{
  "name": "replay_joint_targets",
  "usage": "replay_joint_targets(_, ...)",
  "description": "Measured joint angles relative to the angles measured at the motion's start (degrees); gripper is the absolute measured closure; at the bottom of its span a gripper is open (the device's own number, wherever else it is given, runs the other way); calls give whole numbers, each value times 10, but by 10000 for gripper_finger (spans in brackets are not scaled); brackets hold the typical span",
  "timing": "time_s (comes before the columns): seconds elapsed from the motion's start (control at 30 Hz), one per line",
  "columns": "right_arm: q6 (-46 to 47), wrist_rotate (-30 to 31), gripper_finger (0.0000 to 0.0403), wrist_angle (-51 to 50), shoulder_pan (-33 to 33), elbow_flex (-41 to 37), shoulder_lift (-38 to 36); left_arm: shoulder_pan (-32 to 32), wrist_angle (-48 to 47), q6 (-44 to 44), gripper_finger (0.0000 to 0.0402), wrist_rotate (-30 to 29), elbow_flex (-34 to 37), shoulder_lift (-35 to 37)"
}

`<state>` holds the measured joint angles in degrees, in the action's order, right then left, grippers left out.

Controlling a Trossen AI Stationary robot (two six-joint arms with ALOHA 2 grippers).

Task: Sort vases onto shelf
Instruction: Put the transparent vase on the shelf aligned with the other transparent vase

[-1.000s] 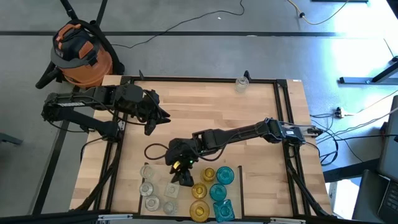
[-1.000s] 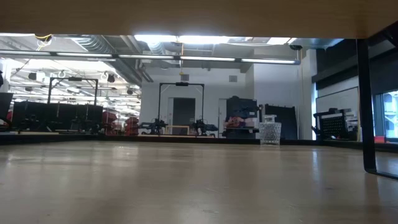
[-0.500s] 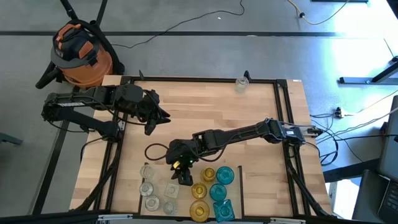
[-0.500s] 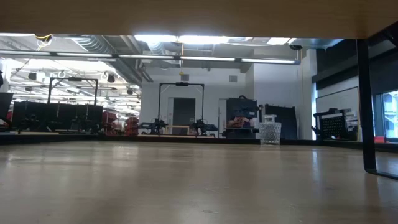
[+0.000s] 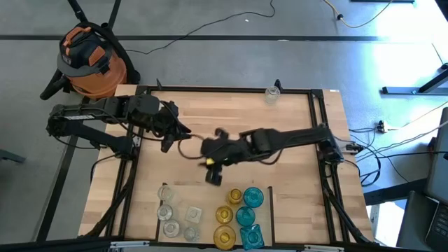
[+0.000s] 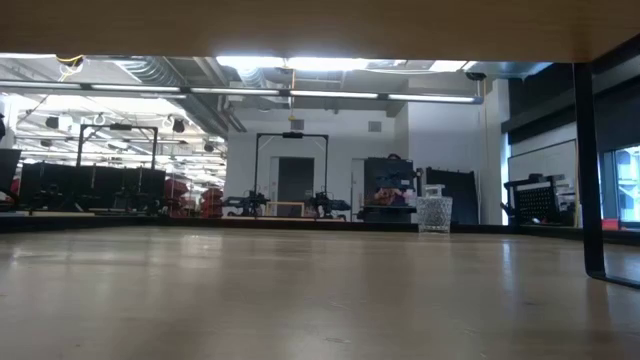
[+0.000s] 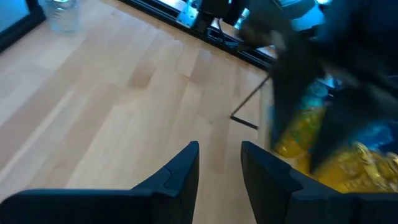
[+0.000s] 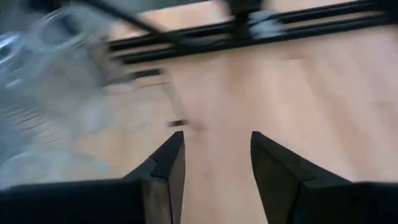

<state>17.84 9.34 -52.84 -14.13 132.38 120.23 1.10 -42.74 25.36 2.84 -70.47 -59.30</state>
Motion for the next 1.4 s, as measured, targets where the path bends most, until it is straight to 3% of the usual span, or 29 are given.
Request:
replay_joint_targets(0.2, 100, 155, 261, -173, 0, 0, -30, -17, 0, 0, 289, 22, 0, 0)
replay_joint_targets(0.37, 260, 250, 261, -373, -1, -2, -30, -41, 0, -9, 289, 26, 0, 2)
replay_joint_targets(0.57, 357, 294, 261, -370, -4, -103, -71, -51, 0, -33, 289, 26, 0, 2)
replay_joint_targets(0.8, 479, 335, 261, -357, 0, -331, -196, -51, 7, -30, 289, 21, 0, 1)
replay_joint_targets(0.9, 539, 350, 261, -332, 3, -441, -285, -51, 40, -34, 289, 18, 0, 1)
replay_joint_targets(1.03, 548, 360, 261, -210, 3, -581, -429, -37, 97, -47, 289, 12, 0, -7)
replay_joint_targets(1.23, 415, 367, 261, 20, 17, -740, -614, -10, 147, -27, 289, 11, 0, -34)
replay_joint_targets(1.4, 328, 376, 261, 123, 67, -807, -691, -7, 155, -1, 289, 27, 0, -56)
